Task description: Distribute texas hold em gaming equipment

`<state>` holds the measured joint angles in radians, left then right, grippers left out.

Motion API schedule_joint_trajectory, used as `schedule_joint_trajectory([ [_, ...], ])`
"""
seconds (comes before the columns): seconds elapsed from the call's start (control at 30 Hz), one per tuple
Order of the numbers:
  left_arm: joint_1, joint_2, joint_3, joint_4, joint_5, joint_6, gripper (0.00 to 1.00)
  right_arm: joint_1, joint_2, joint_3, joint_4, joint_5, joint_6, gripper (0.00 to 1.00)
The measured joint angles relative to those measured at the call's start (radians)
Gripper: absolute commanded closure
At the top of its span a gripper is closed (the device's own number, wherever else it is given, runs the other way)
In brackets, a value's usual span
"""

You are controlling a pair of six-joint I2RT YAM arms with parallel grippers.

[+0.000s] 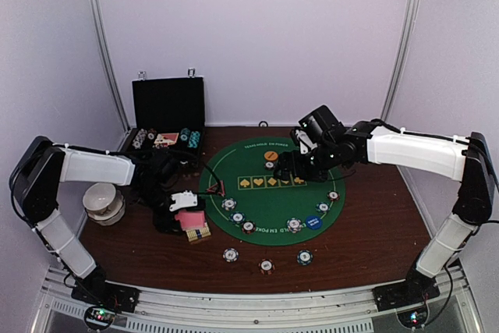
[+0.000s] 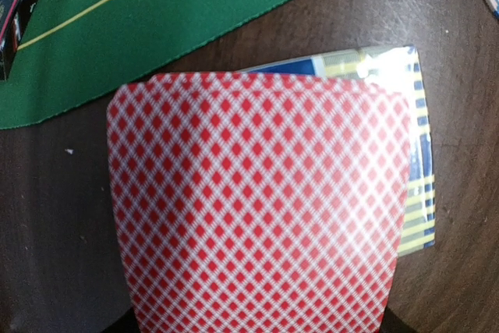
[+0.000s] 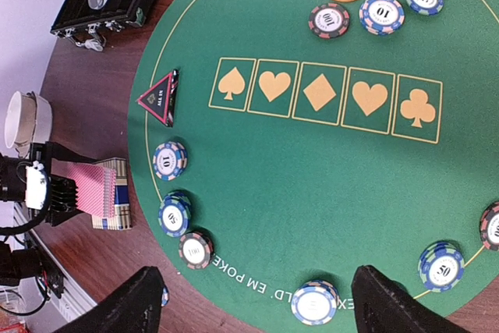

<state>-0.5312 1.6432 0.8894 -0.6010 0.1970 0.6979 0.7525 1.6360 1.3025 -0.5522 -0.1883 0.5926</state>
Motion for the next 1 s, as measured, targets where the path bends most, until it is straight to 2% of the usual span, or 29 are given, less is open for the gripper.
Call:
schedule_joint_trajectory([
  [0.13,0.000,-0.002,0.000,-0.001,-0.001,0.002,0.82,0.000,-0.005,-0.004,0.004,-0.010,0.005,0.13],
  [0.23,0.000,-0.009,0.000,-0.004,-0.006,0.002,0.99,0.000,-0.007,-0.005,0.008,-0.018,0.009,0.14],
  [0.27,0.000,-0.013,0.000,-0.005,-0.009,0.001,1.00,0.000,-0.007,-0.005,0.010,-0.020,0.010,0.14],
  [0.63,0.000,-0.064,0.087,-0.116,-0.017,-0.018,1.00,0.000,-0.008,-0.020,0.084,-0.094,0.055,0.14],
  [1.0,-0.001,-0.095,0.301,-0.289,0.063,-0.059,1.00,0.003,0.060,-0.020,0.319,-0.338,0.220,0.09],
])
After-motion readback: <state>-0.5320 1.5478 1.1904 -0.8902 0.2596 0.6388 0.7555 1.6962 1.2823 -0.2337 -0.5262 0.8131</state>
